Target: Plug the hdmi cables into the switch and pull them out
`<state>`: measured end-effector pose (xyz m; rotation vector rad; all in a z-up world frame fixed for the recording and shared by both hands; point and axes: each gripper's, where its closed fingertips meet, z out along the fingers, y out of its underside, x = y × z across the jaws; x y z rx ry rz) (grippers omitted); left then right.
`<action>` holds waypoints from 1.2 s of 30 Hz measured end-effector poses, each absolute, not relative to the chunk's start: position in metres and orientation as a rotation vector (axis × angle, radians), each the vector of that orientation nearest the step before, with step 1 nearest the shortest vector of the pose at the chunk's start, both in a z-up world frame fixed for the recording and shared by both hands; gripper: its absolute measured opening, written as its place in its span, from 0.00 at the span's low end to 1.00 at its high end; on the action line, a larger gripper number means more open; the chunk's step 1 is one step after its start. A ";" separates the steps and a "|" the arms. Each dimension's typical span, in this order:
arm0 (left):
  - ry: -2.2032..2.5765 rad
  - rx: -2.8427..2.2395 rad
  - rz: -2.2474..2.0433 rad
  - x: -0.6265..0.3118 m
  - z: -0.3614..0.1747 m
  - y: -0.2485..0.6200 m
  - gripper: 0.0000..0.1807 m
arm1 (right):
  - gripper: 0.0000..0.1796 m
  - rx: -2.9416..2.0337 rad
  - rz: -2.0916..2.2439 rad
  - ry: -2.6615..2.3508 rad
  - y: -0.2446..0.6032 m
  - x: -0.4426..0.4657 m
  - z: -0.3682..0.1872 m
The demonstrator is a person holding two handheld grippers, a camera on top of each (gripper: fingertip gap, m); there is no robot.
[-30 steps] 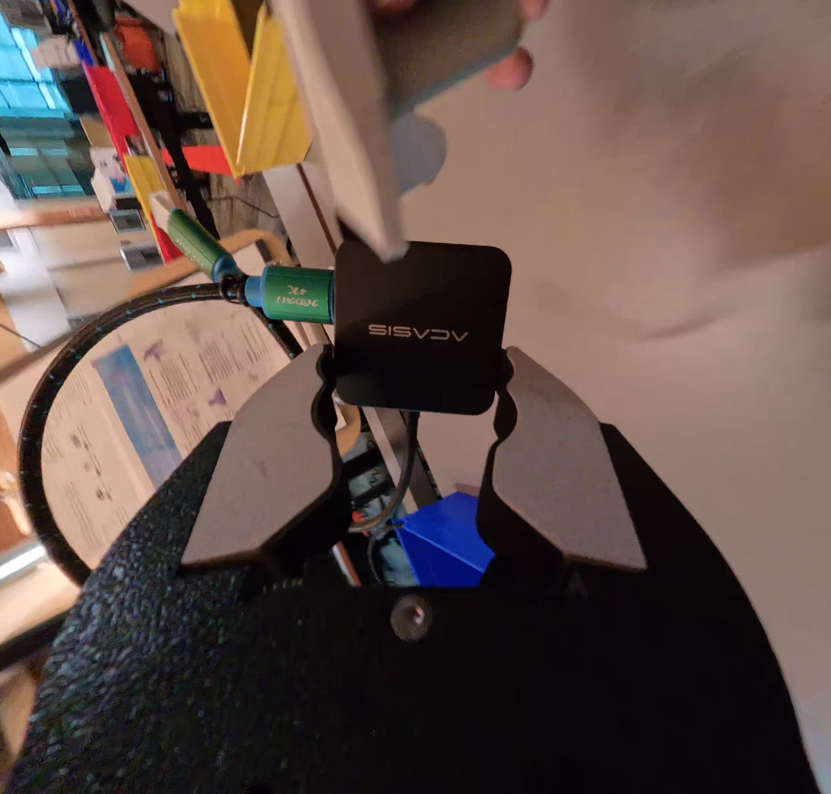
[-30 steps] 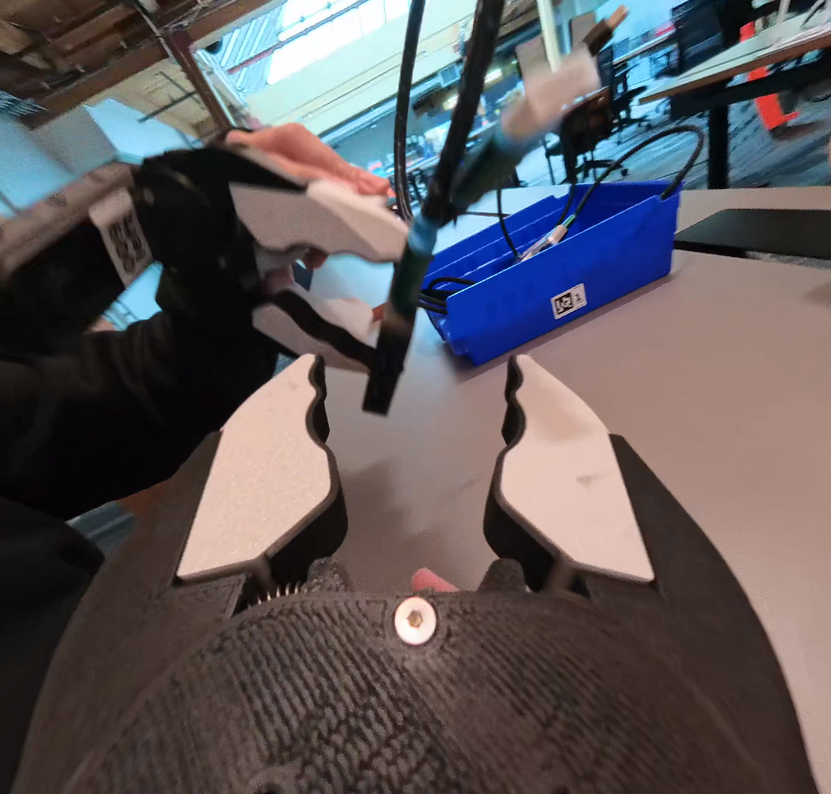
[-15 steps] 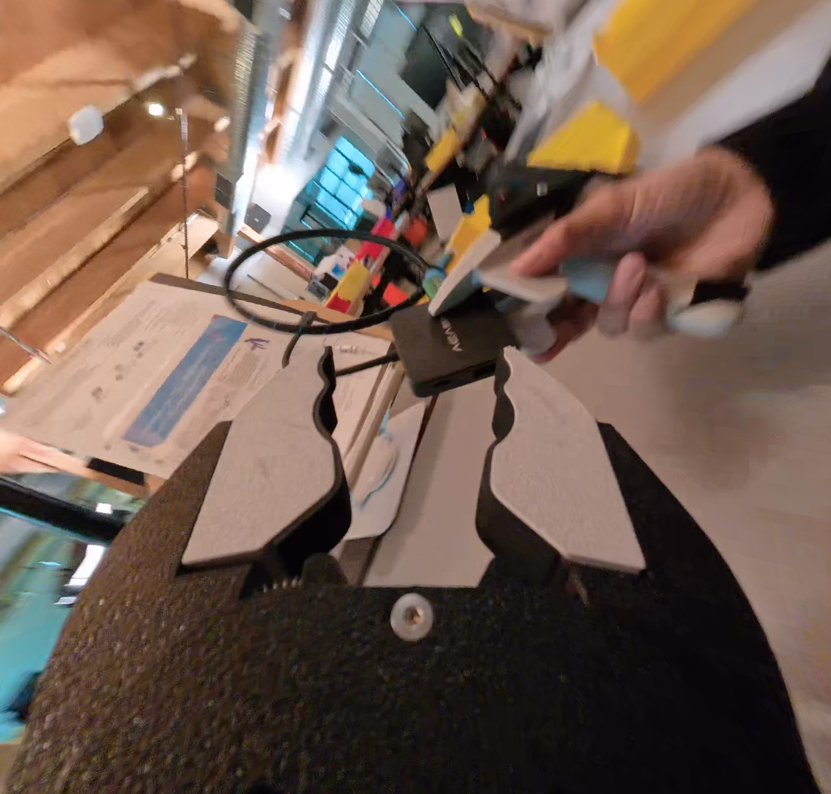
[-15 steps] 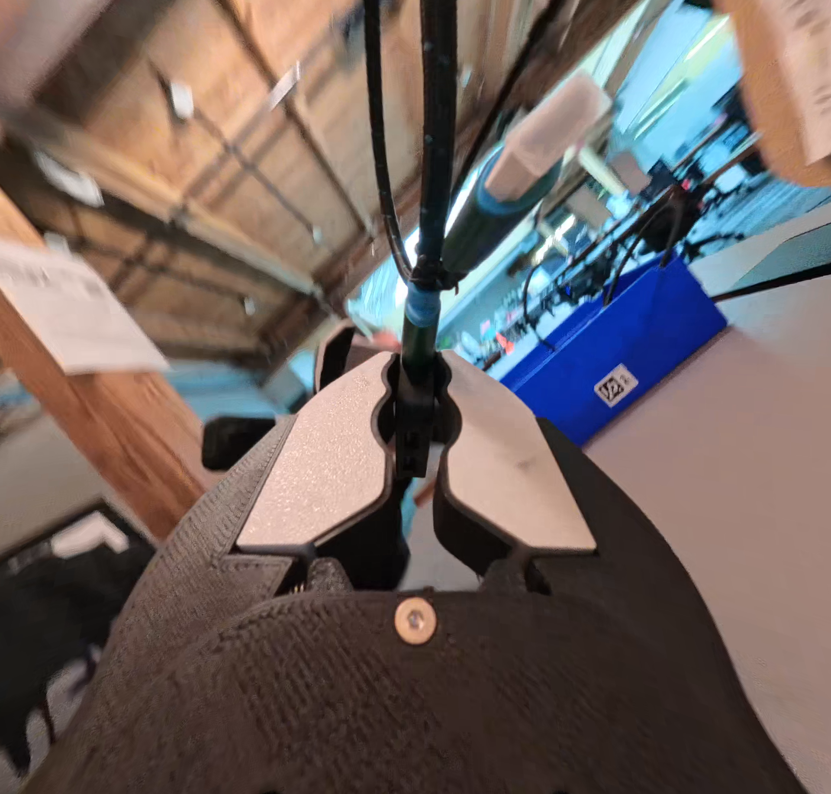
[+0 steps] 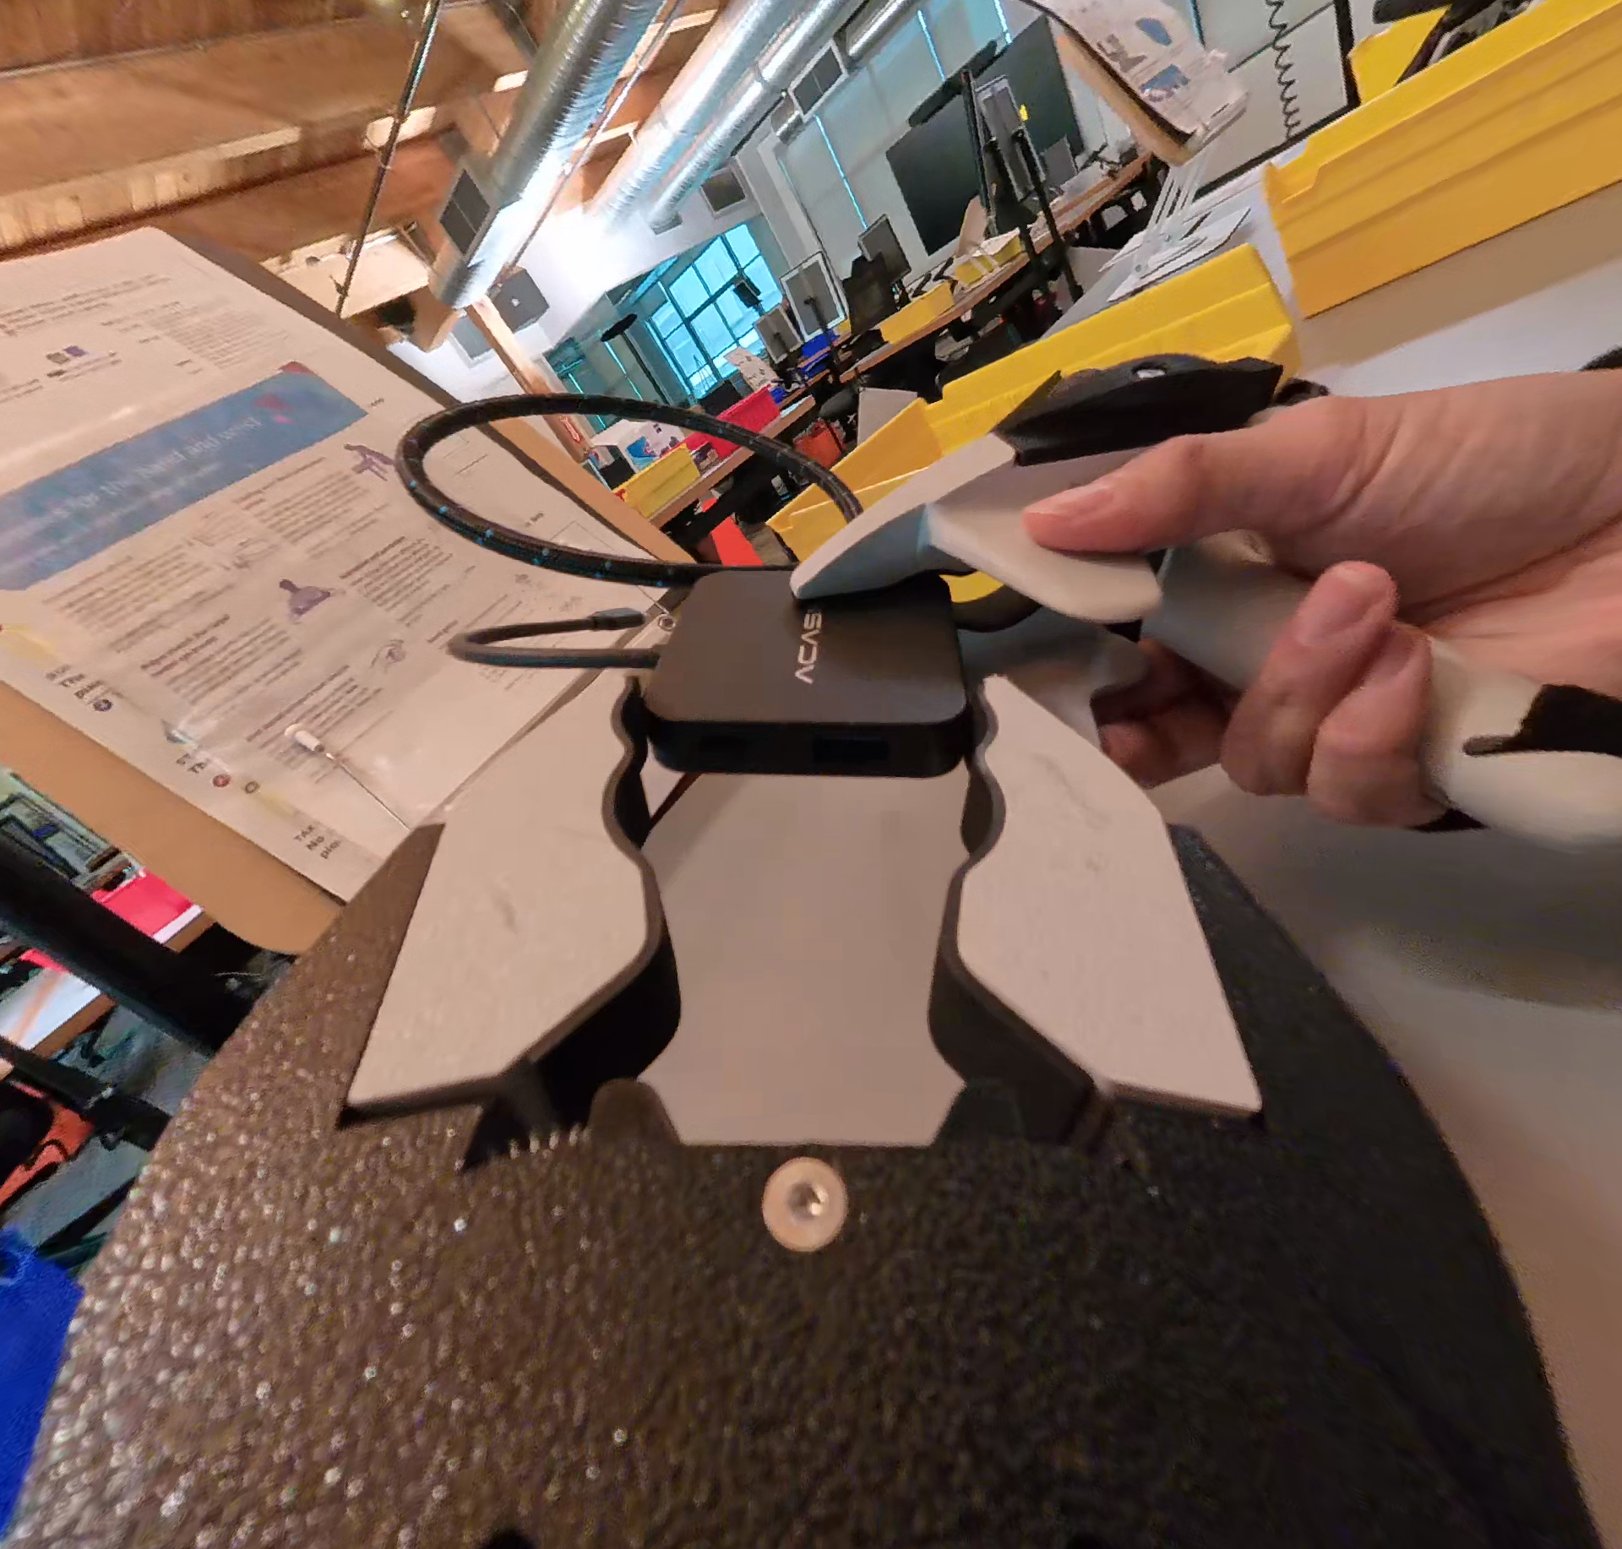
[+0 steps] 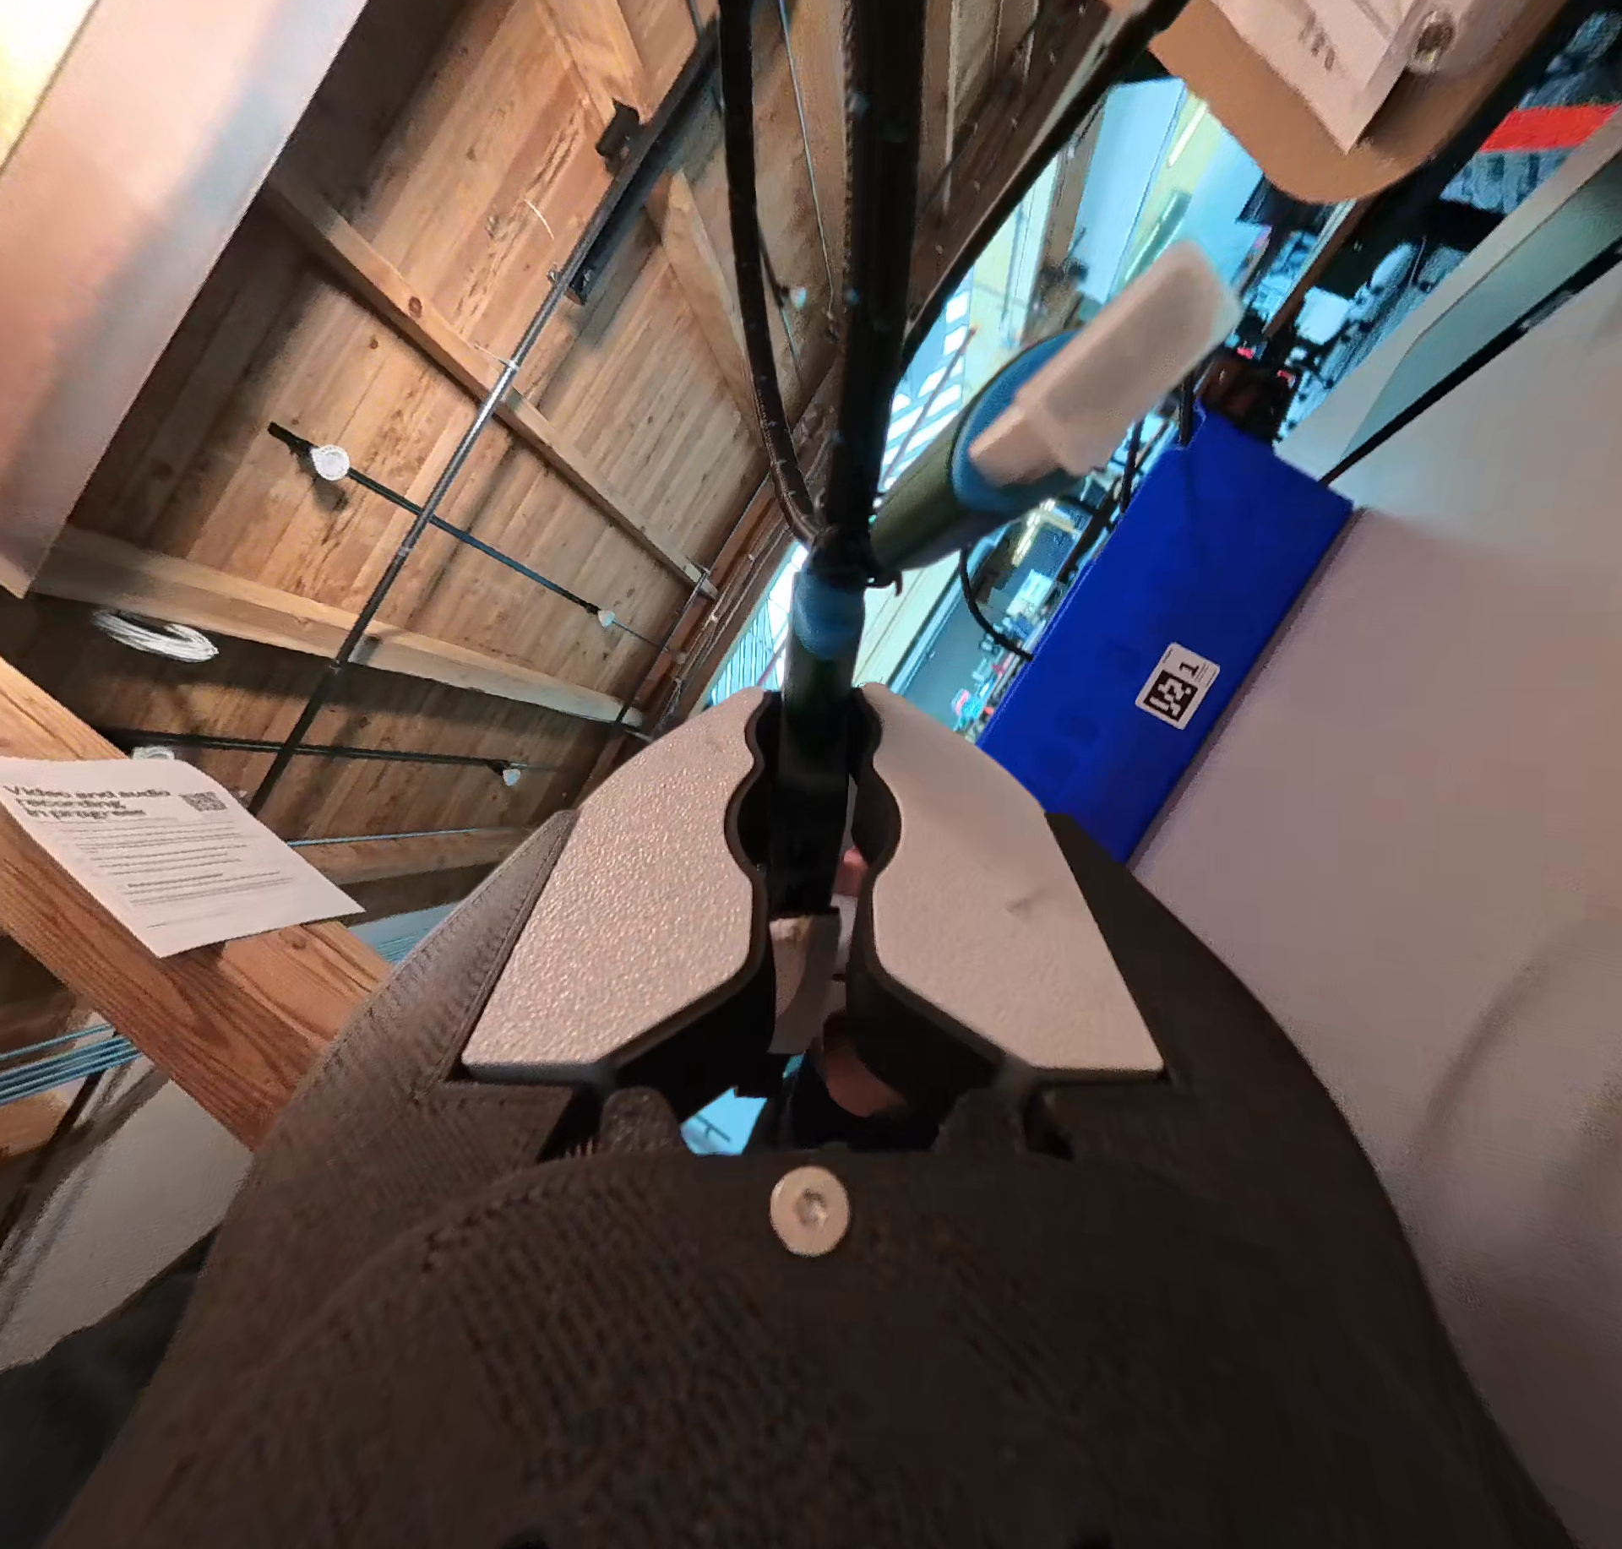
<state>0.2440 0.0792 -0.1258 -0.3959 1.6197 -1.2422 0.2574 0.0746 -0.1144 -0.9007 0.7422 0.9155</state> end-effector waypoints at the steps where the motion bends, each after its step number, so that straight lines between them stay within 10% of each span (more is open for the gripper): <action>1: 1.618 -0.404 -1.249 0.244 -0.127 0.080 0.39 | 0.08 -0.912 0.922 0.735 0.077 0.255 -0.115; 17: 1.658 -0.471 -1.285 0.233 -0.125 0.087 0.40 | 0.09 -1.058 0.880 0.582 0.087 0.229 -0.109; 28: 1.643 -0.640 -1.818 0.216 -0.112 0.105 0.40 | 0.48 -1.331 0.422 0.245 0.073 0.222 -0.107; 36: 1.767 -0.573 -1.727 0.210 -0.131 0.117 0.40 | 0.47 -1.531 -0.127 -0.093 0.014 0.228 -0.086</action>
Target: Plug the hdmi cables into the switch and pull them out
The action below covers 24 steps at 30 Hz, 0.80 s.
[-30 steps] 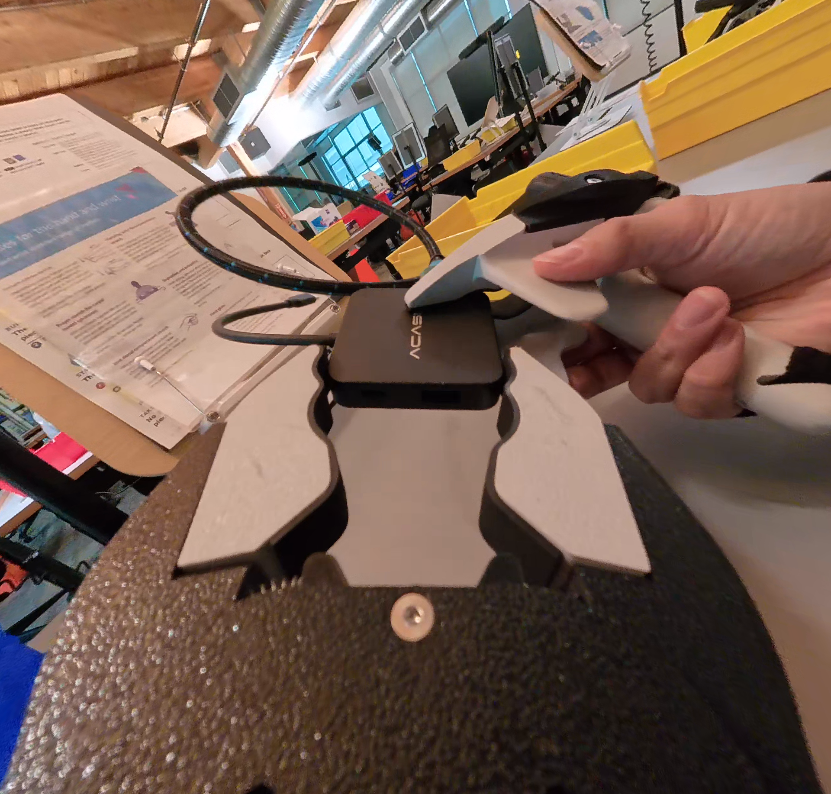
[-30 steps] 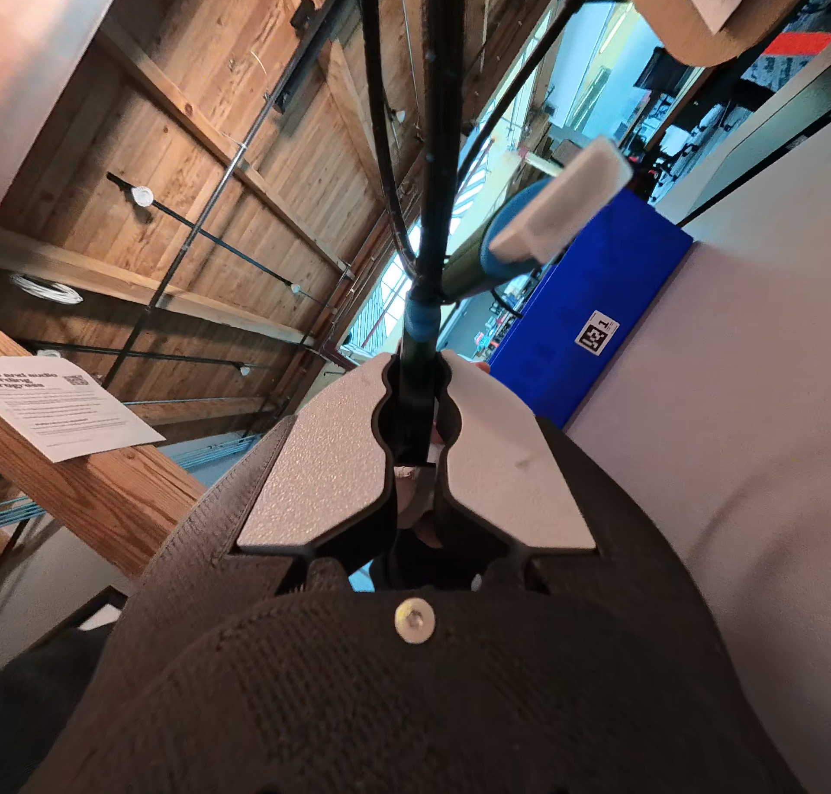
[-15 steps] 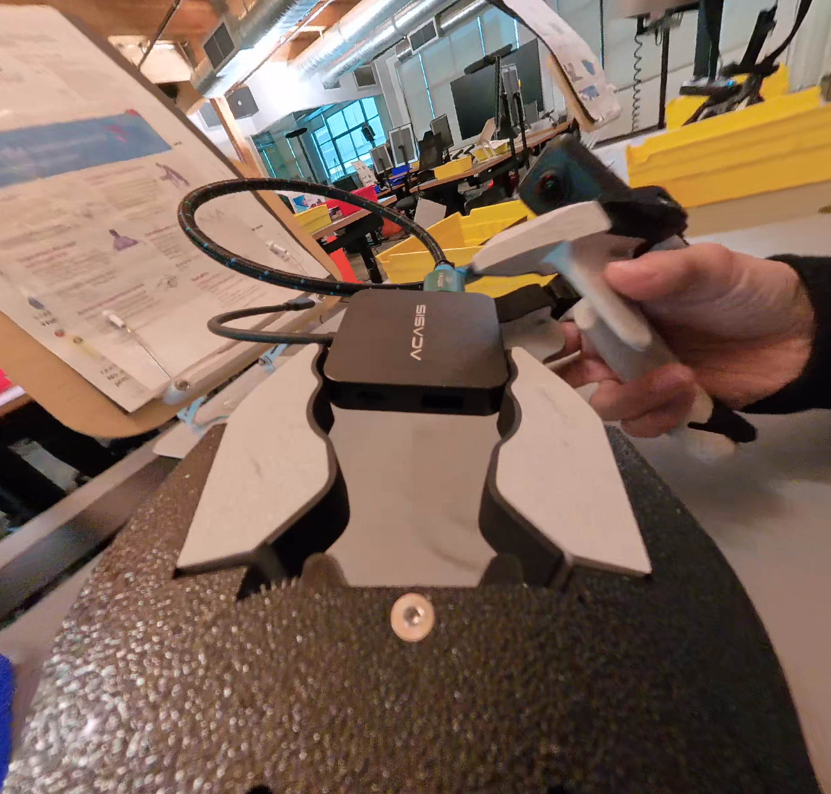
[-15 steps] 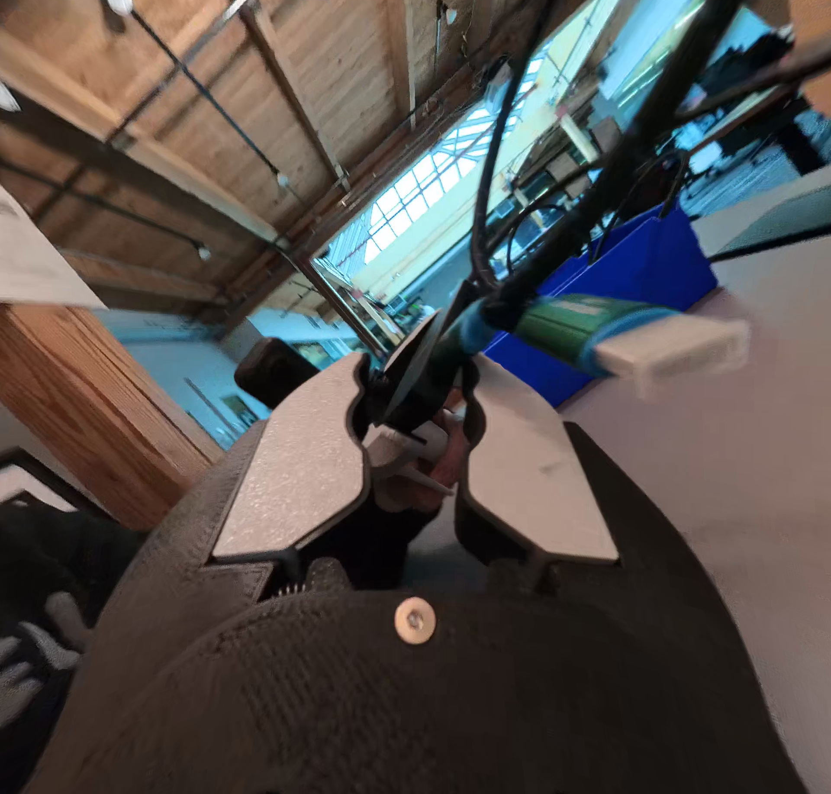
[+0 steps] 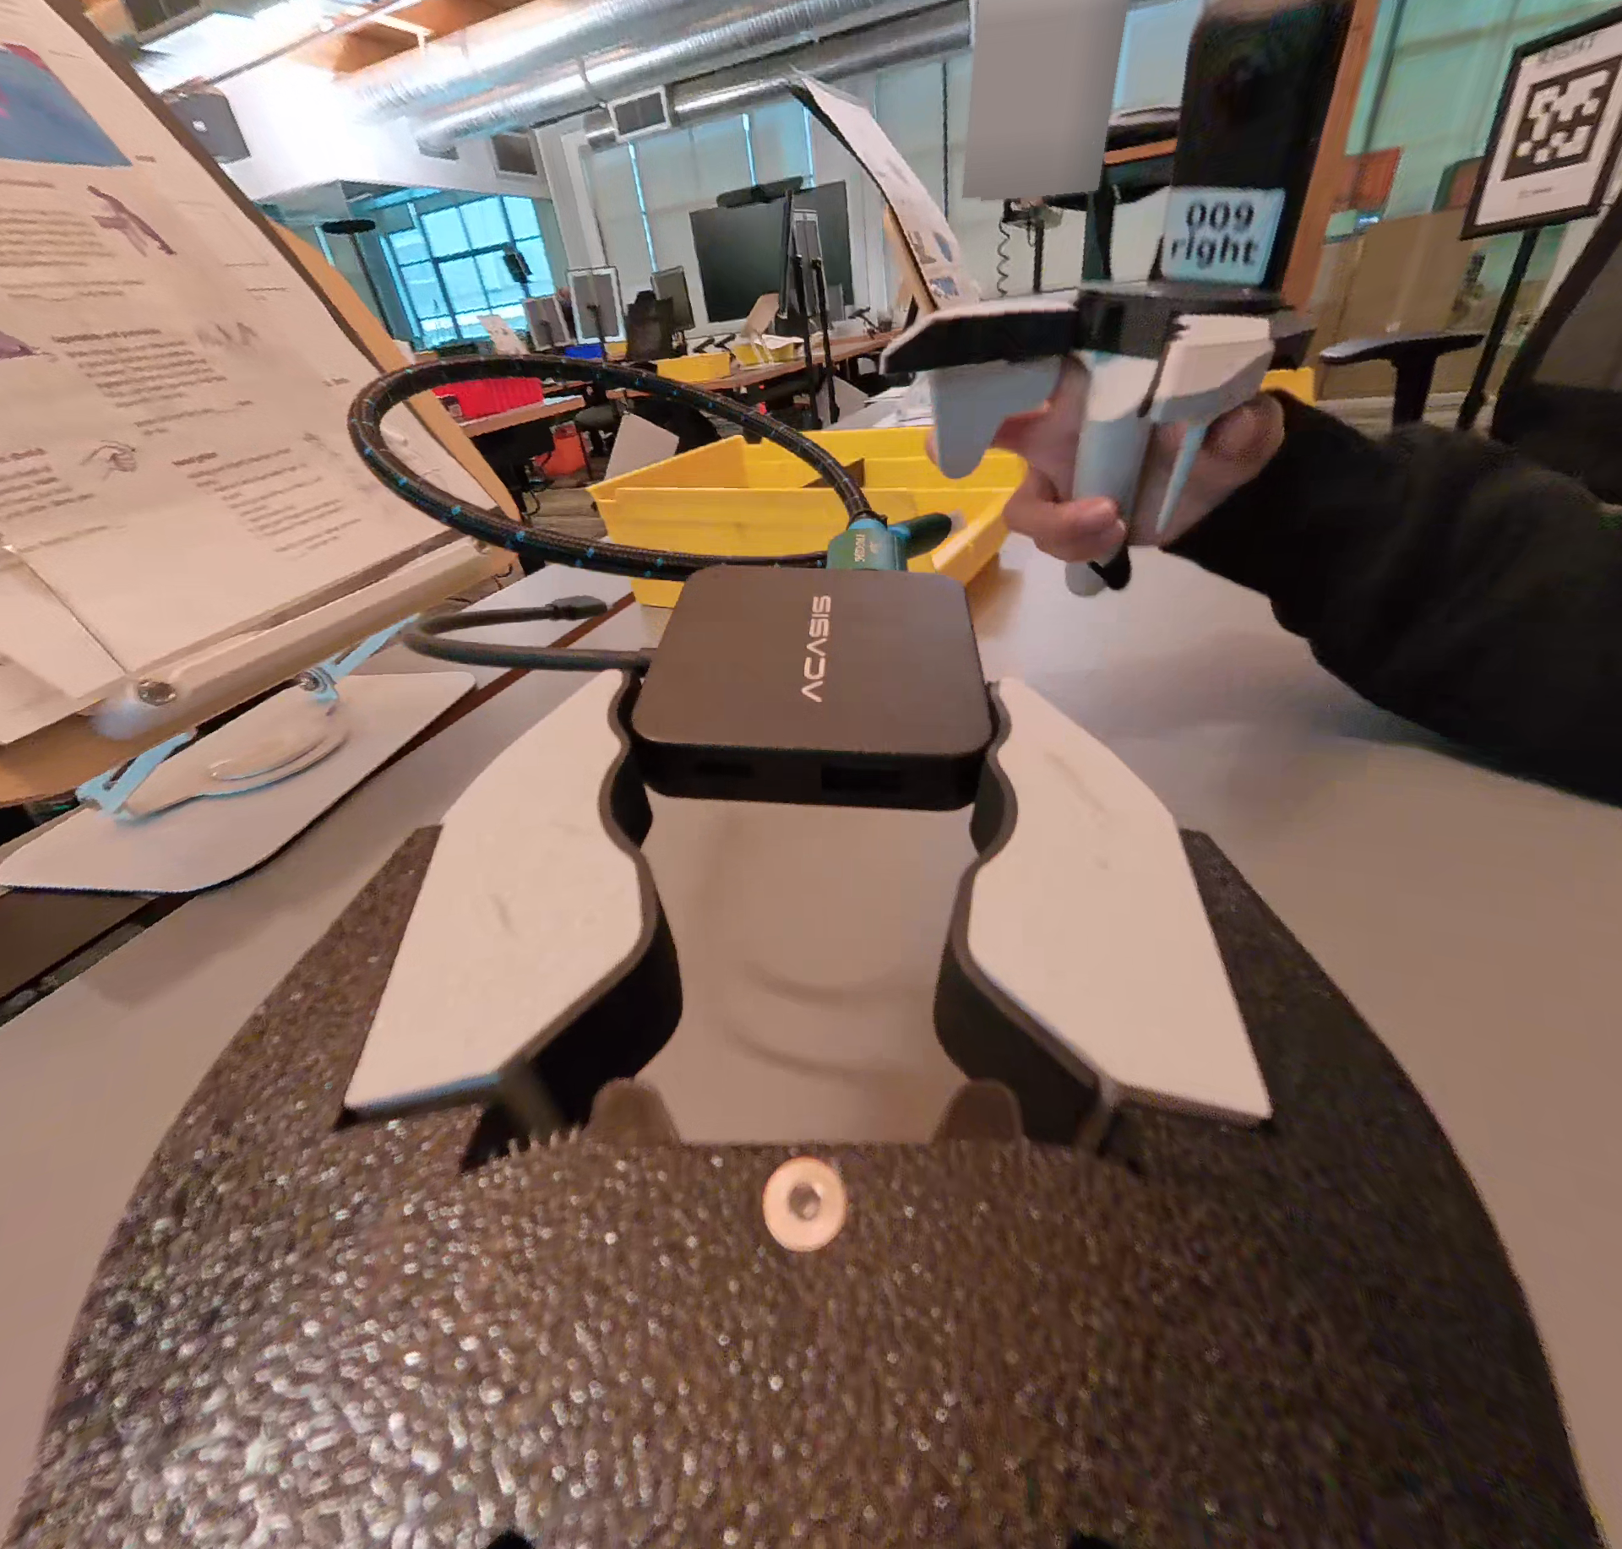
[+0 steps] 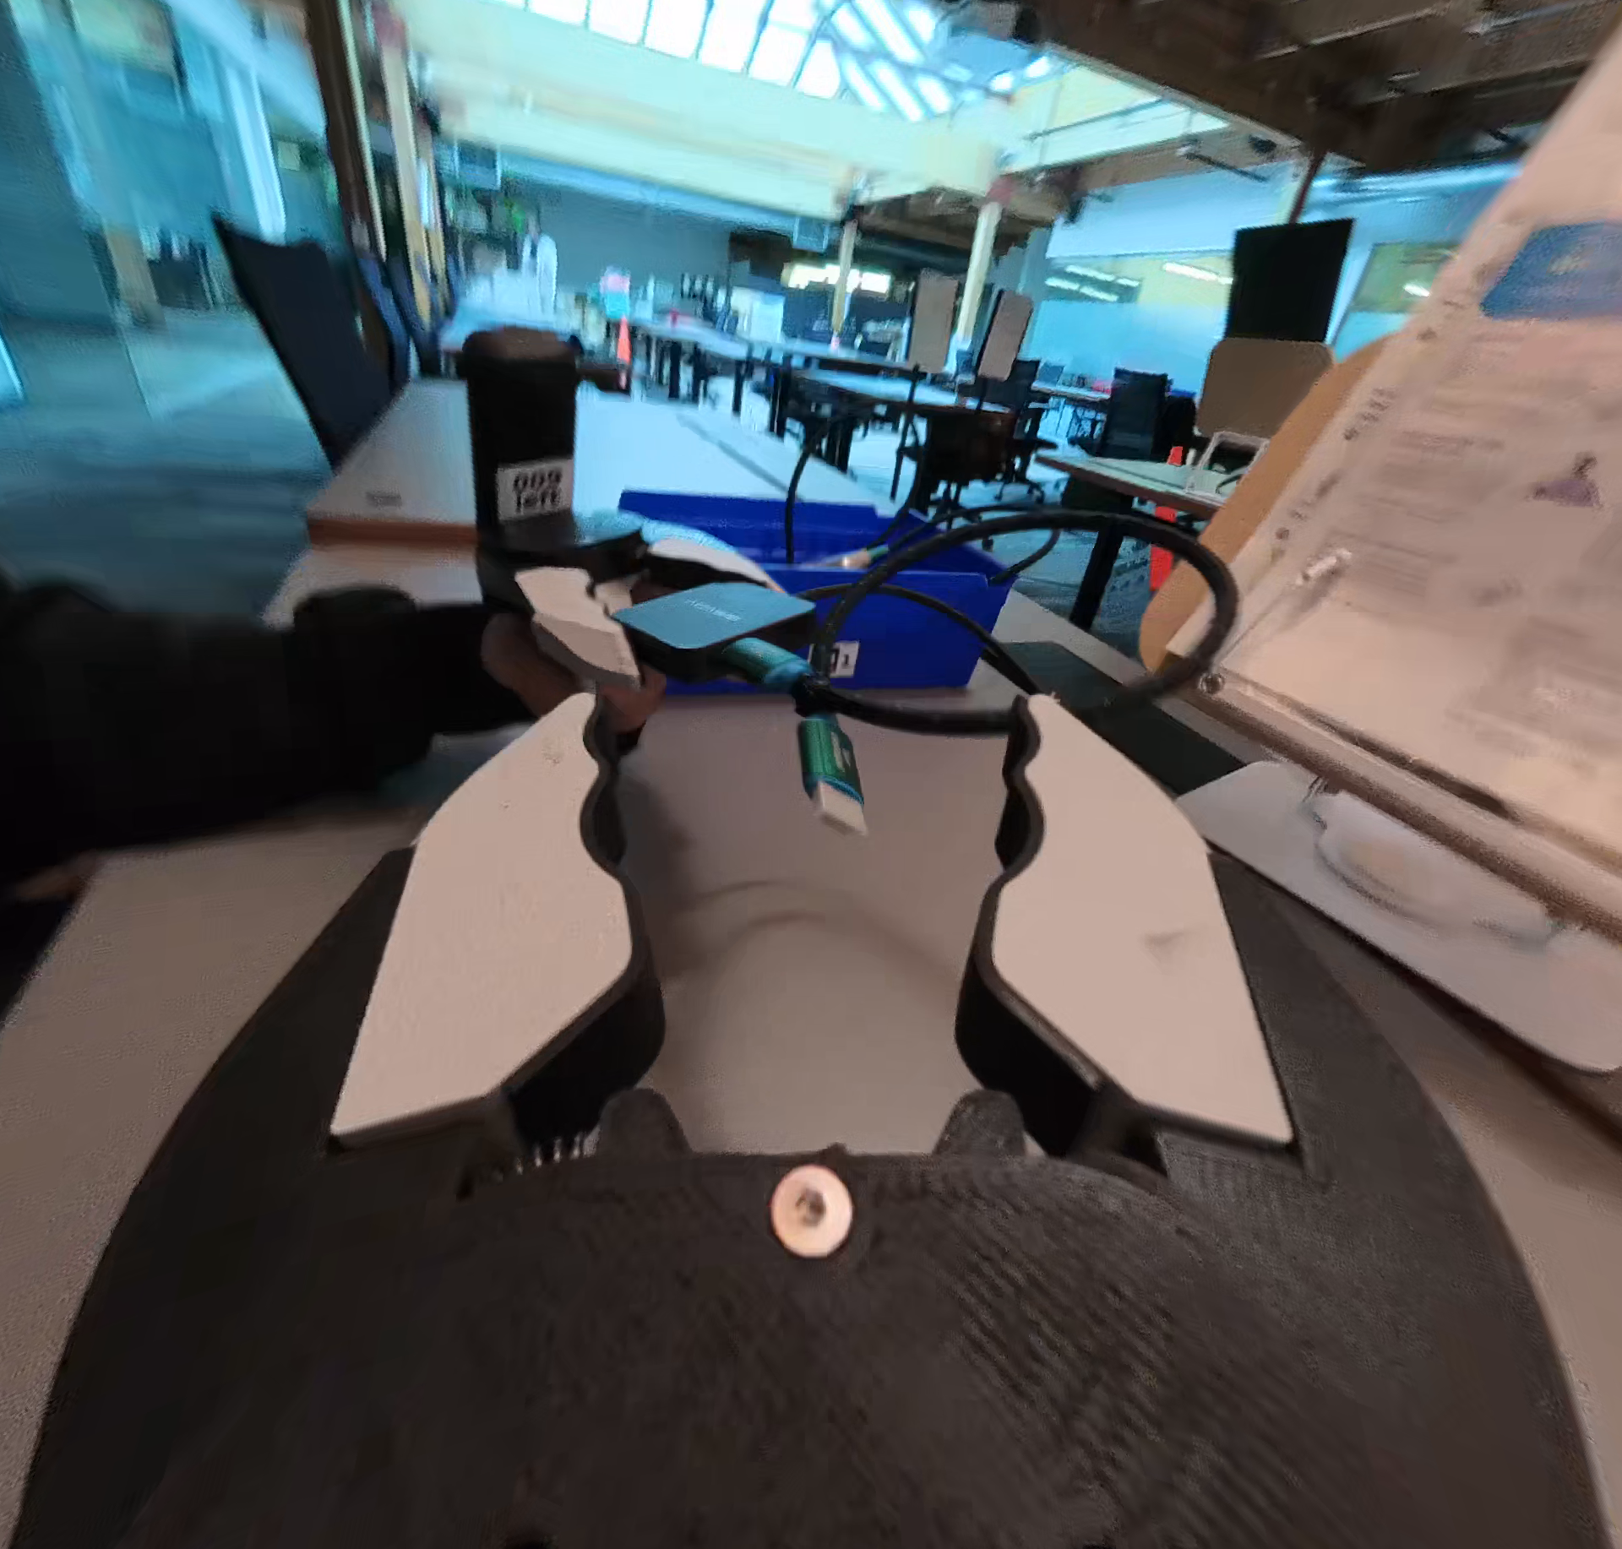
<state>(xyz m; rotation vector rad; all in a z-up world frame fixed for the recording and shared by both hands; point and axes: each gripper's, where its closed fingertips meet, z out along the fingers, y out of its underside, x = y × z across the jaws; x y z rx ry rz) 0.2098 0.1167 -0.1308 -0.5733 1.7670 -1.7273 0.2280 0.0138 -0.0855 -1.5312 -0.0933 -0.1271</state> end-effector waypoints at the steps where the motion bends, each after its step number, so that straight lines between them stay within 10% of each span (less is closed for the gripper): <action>1: 1.782 -0.555 -1.731 0.209 -0.133 0.114 0.40 | 0.45 -1.592 -0.155 -0.155 0.020 0.223 -0.090; 16: 1.891 -0.323 -1.620 0.197 -0.143 0.095 0.40 | 0.06 -2.006 0.059 -0.682 0.069 0.191 -0.131; 24: 1.923 -0.283 -1.573 0.196 -0.149 0.086 0.40 | 0.16 -2.102 0.079 -0.643 0.061 0.196 -0.139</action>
